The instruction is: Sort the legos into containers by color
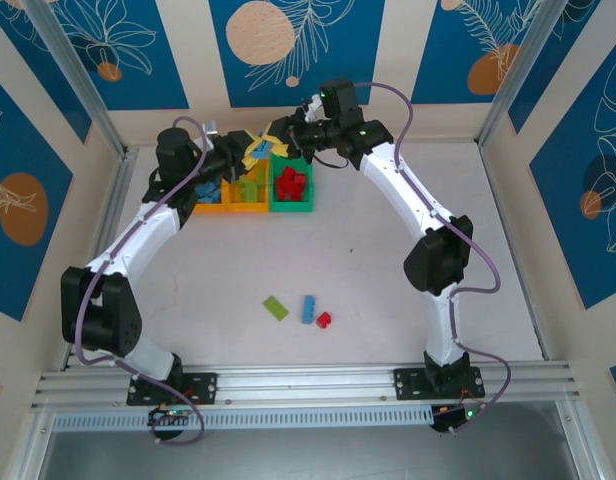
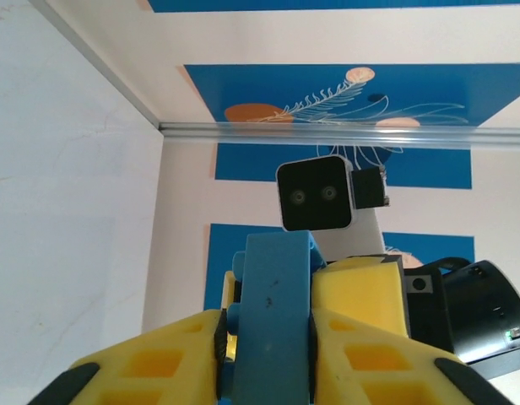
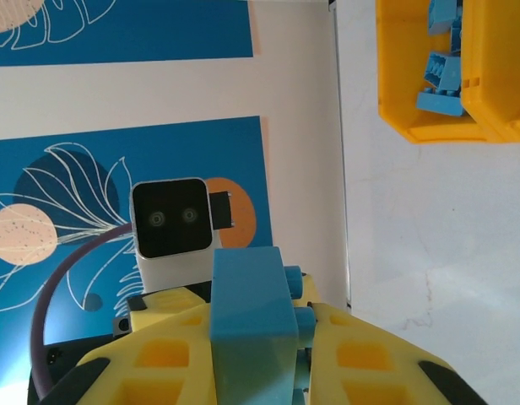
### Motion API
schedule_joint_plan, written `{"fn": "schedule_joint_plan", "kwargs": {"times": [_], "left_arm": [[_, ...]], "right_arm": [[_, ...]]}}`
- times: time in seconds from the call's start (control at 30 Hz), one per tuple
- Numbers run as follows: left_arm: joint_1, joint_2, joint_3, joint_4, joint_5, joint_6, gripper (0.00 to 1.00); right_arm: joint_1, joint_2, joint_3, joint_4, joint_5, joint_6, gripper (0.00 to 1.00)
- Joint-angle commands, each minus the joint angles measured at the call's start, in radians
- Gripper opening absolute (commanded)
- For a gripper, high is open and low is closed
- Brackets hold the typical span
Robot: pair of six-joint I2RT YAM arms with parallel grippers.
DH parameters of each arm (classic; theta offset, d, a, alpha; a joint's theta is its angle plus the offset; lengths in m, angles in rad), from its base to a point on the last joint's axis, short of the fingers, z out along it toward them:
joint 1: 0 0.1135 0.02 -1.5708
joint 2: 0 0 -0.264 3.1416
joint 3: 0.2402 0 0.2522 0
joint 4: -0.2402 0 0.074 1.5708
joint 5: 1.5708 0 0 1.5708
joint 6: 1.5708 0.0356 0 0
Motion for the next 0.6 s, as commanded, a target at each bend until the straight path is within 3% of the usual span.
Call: {"fn": "schedule_joint_plan", "kwargs": {"times": [0.0,0.07,0.2,0.37,0.57], "left_arm": [[0.003,0.001,0.028,0.064,0.013,-0.016,0.21],[0.004,-0.006,0.031,0.046,0.001,0.018,0.14],[0.030,-0.027,0.079,-0.109,-0.039,0.186,0.05],[0.124,0.003,0.182,-0.378,-0.118,0.422,0.03],[0.237,0.141,0.261,-0.530,-0.302,0.672,0.02]], "right_arm": [[0.025,0.011,0.026,-0.003,-0.034,0.015,0.25],[0.025,0.010,0.033,-0.013,-0.028,0.005,0.31],[0.008,0.002,0.061,-0.065,-0.023,-0.036,0.57],[-0.025,-0.080,0.027,-0.150,0.019,-0.130,0.65],[-0.058,-0.255,-0.239,-0.215,0.098,-0.237,0.67]]}}
